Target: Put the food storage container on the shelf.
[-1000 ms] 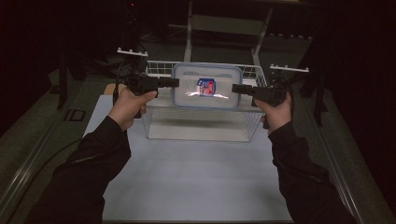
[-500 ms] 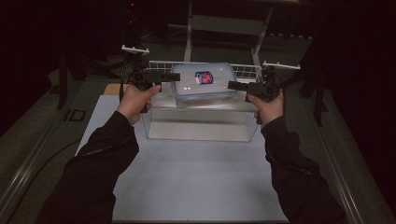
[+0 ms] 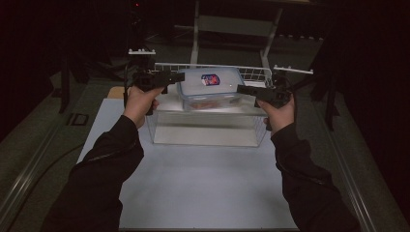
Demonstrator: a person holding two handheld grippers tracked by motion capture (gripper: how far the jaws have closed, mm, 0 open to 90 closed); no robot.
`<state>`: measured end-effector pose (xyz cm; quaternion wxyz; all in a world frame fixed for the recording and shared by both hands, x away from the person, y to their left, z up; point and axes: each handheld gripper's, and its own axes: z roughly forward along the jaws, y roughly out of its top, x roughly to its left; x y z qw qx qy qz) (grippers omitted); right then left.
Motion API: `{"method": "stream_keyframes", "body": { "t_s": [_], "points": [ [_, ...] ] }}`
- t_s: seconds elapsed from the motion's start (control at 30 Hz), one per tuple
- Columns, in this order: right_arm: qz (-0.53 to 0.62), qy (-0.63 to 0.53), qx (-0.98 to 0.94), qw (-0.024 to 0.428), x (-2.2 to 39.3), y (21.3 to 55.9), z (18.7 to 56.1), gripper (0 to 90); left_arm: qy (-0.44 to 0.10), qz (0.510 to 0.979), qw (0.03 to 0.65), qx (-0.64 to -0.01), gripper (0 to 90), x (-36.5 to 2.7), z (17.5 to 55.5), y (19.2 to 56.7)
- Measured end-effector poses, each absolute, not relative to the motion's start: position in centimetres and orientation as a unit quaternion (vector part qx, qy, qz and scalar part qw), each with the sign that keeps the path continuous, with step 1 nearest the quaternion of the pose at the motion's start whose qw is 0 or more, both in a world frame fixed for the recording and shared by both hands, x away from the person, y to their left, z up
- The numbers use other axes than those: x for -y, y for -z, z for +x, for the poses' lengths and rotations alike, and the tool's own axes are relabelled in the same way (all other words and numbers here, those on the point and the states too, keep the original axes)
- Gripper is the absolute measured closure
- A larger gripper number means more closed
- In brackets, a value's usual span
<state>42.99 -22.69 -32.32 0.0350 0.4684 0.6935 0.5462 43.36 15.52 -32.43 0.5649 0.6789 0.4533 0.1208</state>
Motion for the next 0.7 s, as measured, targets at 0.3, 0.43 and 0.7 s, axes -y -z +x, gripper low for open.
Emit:
{"method": "stream_keyframes", "body": {
  "t_s": [0.3, 0.43, 0.7],
  "points": [
    [0.436, -0.547, -0.711, 0.075, 23.1, 32.0, 41.4, 19.5, -0.133, 0.689, 0.590, -0.399, 31.0, -16.5, 40.1, 31.6],
    [0.418, -0.552, -0.717, 0.082, 23.4, 32.0, 40.5, 17.7, -0.126, 0.704, 0.592, -0.371, 31.5, -16.3, 38.3, 32.1],
    [0.403, -0.554, -0.723, 0.086, 23.7, 32.5, 39.4, 17.1, -0.101, 0.740, 0.569, -0.344, 54.0, -14.3, 35.3, 34.2]
  ]
}}
